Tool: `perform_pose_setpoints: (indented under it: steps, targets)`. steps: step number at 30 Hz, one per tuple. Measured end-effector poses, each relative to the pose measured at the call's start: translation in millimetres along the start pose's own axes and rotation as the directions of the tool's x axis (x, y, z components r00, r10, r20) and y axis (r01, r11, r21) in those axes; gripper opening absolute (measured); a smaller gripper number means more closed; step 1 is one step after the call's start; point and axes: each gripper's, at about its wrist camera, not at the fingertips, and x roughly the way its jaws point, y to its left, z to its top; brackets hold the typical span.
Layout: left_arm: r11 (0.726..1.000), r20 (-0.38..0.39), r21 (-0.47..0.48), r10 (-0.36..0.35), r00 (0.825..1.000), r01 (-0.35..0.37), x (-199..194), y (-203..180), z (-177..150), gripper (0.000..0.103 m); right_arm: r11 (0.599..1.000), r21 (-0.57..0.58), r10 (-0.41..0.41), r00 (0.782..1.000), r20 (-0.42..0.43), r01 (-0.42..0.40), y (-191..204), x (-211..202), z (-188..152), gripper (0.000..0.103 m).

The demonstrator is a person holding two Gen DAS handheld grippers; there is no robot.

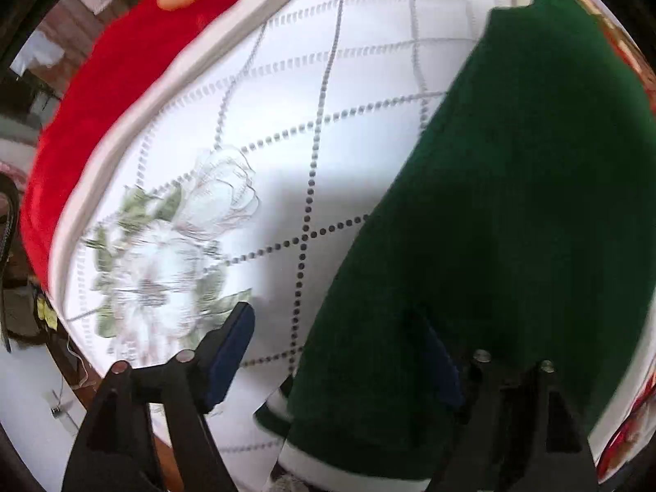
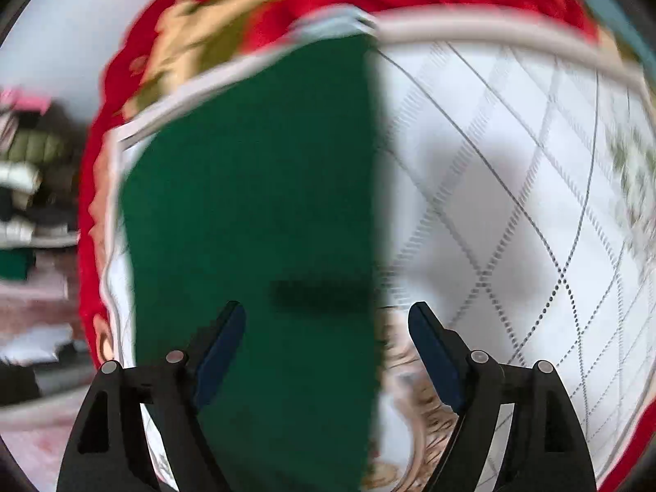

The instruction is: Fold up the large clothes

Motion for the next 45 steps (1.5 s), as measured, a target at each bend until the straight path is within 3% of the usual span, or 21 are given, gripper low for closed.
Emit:
perform_pose_setpoints:
  steps: [2, 3, 4, 7, 10, 14, 17, 19, 22, 25, 27, 28, 31, 33, 34, 40, 43, 45]
  targets:
    - [1.000, 0.005, -0.016, -0.006, 1.000, 0.006, -0.2, 2.4, 4.7, 0.088, 0.990, 0.074, 0.125, 0.989, -0.074, -0.120, -25.5, 29.5, 3.6, 0.083]
    - [1.000, 0.007, -0.010, -0.002, 1.000, 0.002, -1.0, 2.0, 7.1, 0.088, 0.965, 0.118, 0.247, 0.963, -0.108, -0.234, -32.2, 47.6, 0.7, 0.083]
    - [1.000, 0.010, -0.005, 0.004, 1.000, -0.004, -3.6, 3.9, 8.7, 0.088, 0.930, 0.135, 0.358, 0.926, -0.119, -0.342, -33.2, 60.8, -3.2, 0.072]
    - [1.000, 0.010, 0.012, 0.026, 1.000, -0.026, -12.6, 6.2, 9.1, 0.088, 0.934, 0.114, 0.346, 0.936, -0.068, -0.337, -28.6, 64.5, -18.6, 0.039]
    - [0.998, 0.046, 0.010, 0.059, 0.997, -0.059, -36.0, 18.7, 7.1, 0.088, 0.904, 0.219, 0.371, 0.928, 0.021, -0.366, -48.6, 39.2, -45.6, 0.023]
    - [0.995, 0.081, -0.084, 0.053, 0.995, -0.047, -72.5, 59.1, -0.8, 0.088, 0.905, 0.316, 0.276, 0.958, 0.073, -0.285, -86.4, -4.6, -107.6, 0.023]
    - [0.984, 0.079, -0.178, 0.032, 0.996, -0.017, -83.2, 84.4, -10.4, 0.088, 0.881, 0.427, 0.206, 0.978, 0.045, -0.205, -130.3, -31.8, -180.0, 0.023]
    - [0.978, 0.049, -0.208, 0.010, 0.999, 0.001, -73.3, 86.5, -21.0, 0.088, 0.887, 0.443, 0.159, 0.987, -0.022, -0.133, -151.1, -39.3, -225.0, 0.026]
    - [0.970, -0.008, -0.241, -0.031, 0.999, 0.028, -57.6, 80.9, -29.3, 0.088, 0.905, 0.426, 0.093, 0.978, -0.185, -0.005, -182.0, -33.0, -268.0, 0.050]
    - [0.964, -0.014, -0.263, -0.047, 0.999, 0.042, -41.4, 76.8, -26.3, 0.088, 0.918, 0.393, 0.055, 0.970, -0.238, 0.044, -197.6, -44.2, -289.7, 0.052]
    - [0.963, 0.009, -0.265, -0.045, 0.999, 0.045, -35.1, 74.0, -22.0, 0.087, 0.944, 0.322, 0.000, 0.978, -0.208, 0.069, -193.4, -69.1, -293.6, 0.056]
    - [0.965, 0.025, -0.258, -0.042, 0.999, 0.047, -32.4, 71.8, -18.3, 0.087, 0.953, 0.293, -0.017, 0.983, -0.184, 0.071, -190.5, -82.2, -294.4, 0.064]
    - [0.977, 0.085, -0.207, -0.033, 0.996, 0.050, -21.9, 62.9, -3.7, 0.078, 0.962, 0.261, -0.044, 0.990, -0.135, 0.078, -184.9, -106.2, -289.4, 0.066]
    - [0.979, 0.120, -0.183, -0.074, 0.990, 0.095, -19.2, 58.2, 3.9, 0.011, 0.966, 0.252, -0.042, 0.995, -0.092, 0.064, -178.9, -117.3, -277.5, 0.066]
    - [0.983, 0.124, -0.168, -0.048, 0.991, 0.069, -21.3, 54.4, 7.6, 0.006, 0.969, 0.239, -0.049, 0.997, -0.066, 0.064, -174.8, -121.4, -271.2, 0.066]
    - [0.989, 0.257, -0.123, -0.052, 0.965, 0.086, -65.2, 52.7, 27.4, 0.003, 0.990, 0.085, -0.119, 0.988, 0.095, 0.111, -121.8, -131.1, -198.6, 0.067]
    - [0.985, 0.250, -0.146, -0.049, 0.967, 0.088, -58.2, 52.4, 38.8, 0.003, 0.989, -0.028, -0.139, 0.976, 0.168, 0.146, -101.1, -125.0, -149.9, 0.089]
    - [0.986, 0.246, -0.145, -0.047, 0.968, 0.085, -54.6, 53.8, 41.0, 0.003, 0.975, -0.104, -0.175, 0.969, 0.173, 0.194, -80.4, -104.1, -109.4, 0.089]
